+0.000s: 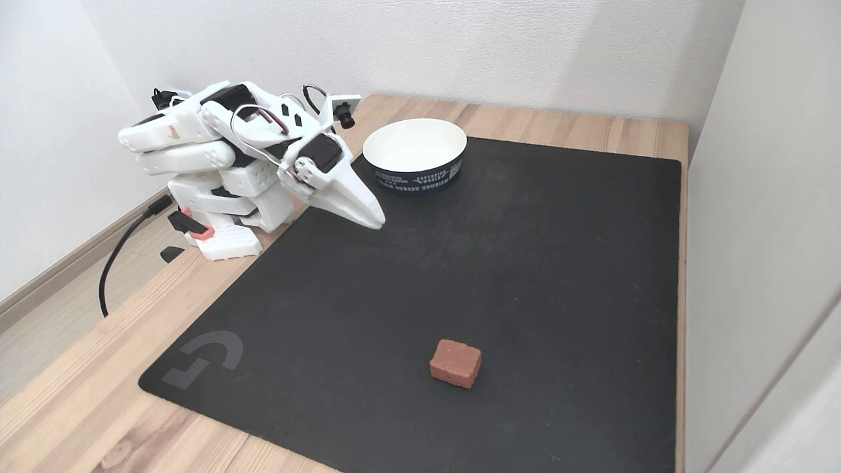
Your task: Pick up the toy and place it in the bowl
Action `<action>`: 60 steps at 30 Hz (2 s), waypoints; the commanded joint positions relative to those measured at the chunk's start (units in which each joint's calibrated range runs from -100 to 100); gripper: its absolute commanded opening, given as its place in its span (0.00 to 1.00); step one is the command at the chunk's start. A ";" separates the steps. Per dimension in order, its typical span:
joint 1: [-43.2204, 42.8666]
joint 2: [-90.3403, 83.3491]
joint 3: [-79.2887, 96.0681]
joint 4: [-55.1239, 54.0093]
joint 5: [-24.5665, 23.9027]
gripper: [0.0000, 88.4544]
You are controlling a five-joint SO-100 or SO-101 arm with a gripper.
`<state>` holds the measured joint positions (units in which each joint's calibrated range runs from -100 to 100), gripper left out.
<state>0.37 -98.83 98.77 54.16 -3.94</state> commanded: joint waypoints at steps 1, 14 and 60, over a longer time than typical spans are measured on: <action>0.59 -0.58 0.69 -0.47 -0.08 0.03; 0.59 -0.58 0.69 -0.47 -0.08 0.03; 18.91 66.53 -69.43 0.29 0.23 0.03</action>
<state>18.52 -39.38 40.01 54.24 -3.89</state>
